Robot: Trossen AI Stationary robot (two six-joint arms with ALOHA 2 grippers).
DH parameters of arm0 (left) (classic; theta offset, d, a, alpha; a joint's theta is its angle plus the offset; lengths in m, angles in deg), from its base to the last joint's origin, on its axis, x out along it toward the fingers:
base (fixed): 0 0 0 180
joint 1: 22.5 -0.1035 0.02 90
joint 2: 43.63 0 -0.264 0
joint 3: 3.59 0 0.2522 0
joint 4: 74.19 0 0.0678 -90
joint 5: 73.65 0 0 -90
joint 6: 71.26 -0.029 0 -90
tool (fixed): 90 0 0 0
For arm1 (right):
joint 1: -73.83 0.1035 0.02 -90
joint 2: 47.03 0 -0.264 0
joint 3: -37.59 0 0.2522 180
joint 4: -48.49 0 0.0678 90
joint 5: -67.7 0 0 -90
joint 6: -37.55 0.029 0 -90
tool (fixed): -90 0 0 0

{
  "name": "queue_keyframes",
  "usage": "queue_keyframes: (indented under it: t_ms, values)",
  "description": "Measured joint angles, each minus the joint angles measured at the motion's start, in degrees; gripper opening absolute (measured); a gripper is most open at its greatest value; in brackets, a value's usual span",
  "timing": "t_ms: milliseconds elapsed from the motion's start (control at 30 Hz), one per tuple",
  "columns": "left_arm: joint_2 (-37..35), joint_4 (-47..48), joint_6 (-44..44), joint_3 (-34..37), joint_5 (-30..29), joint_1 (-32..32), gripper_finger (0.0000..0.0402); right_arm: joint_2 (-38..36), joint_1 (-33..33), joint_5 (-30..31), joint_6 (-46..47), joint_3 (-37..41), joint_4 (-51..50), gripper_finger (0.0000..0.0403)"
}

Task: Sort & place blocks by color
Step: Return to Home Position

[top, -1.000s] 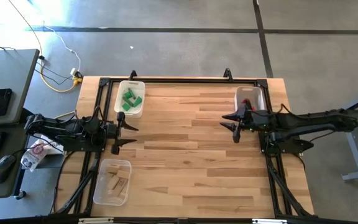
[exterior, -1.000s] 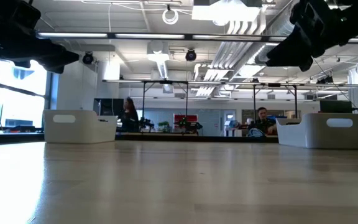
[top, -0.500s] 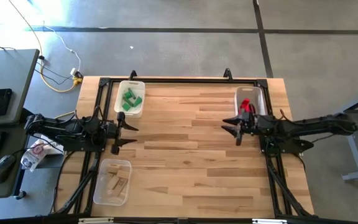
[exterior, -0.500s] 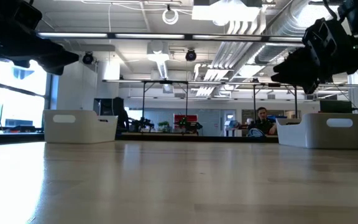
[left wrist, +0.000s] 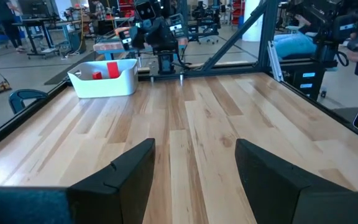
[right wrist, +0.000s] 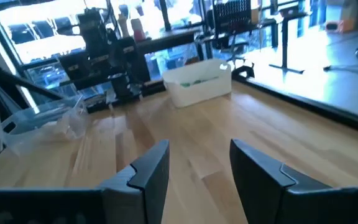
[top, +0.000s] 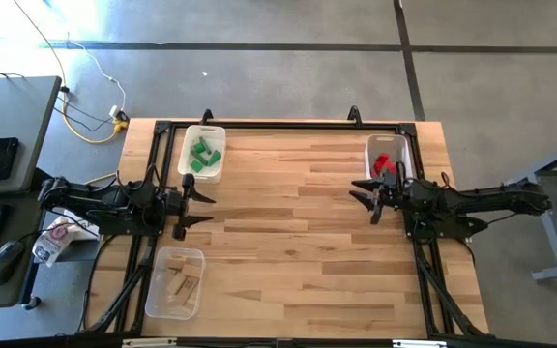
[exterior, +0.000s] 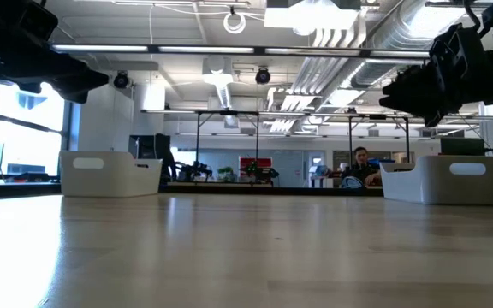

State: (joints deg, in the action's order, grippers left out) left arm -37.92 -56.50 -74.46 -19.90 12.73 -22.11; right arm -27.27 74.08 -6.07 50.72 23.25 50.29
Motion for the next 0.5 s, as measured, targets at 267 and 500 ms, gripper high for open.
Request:
queue_keyframes:
  t_ms: [267, 500]
  values:
    - [0.00, 0.02, 0.00, 0.00, -0.02, 0.00, 0.0209, -4.72, 0.00, 3.36, -4.62, 0.00, -0.28, 0.0156]
    - [0.00, 0.00, 0.00, 0.00, 0.00, 0.00, 0.0209, -11.66, 0.00, 3.78, -10.56, 0.02, 0.08, 0.0156]
